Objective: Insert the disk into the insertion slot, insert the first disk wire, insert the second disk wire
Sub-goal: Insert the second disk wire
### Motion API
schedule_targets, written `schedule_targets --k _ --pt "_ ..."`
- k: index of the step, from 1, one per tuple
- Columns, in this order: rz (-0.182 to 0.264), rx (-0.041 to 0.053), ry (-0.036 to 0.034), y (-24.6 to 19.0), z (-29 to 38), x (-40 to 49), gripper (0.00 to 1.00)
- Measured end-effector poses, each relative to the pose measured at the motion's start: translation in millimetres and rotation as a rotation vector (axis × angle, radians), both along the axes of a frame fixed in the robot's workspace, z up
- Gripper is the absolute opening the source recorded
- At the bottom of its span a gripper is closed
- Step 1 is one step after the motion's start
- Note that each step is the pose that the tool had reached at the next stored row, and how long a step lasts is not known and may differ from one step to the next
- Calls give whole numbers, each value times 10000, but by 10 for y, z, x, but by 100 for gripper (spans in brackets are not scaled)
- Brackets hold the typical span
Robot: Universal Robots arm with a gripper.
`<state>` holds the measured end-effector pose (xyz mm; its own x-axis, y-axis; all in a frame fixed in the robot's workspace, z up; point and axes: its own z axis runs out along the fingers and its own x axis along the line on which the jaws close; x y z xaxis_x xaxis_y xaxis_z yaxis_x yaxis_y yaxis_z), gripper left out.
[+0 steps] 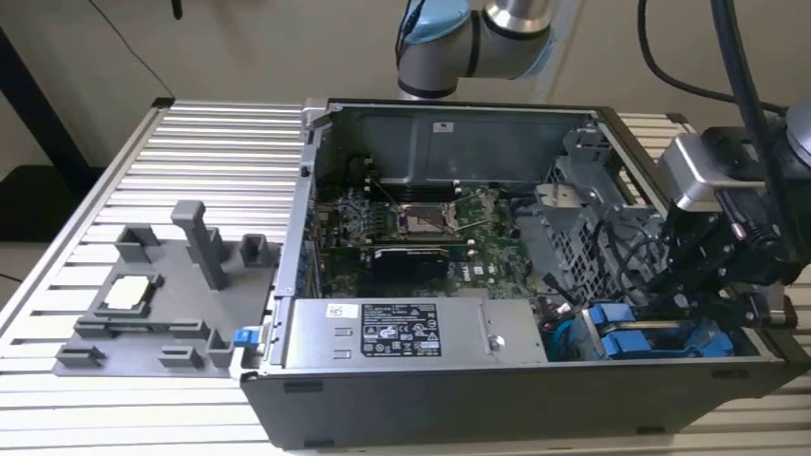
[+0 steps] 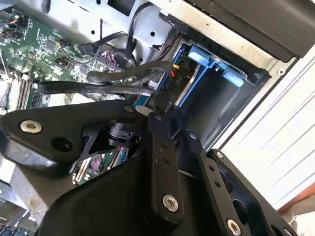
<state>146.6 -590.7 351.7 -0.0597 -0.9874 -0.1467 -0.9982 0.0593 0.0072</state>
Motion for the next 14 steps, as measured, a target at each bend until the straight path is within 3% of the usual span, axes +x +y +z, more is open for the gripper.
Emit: schedule_targets --k 6,14 --pt "1 -8 1 0 227 0 24" --pt "0 -10 1 0 284 0 24"
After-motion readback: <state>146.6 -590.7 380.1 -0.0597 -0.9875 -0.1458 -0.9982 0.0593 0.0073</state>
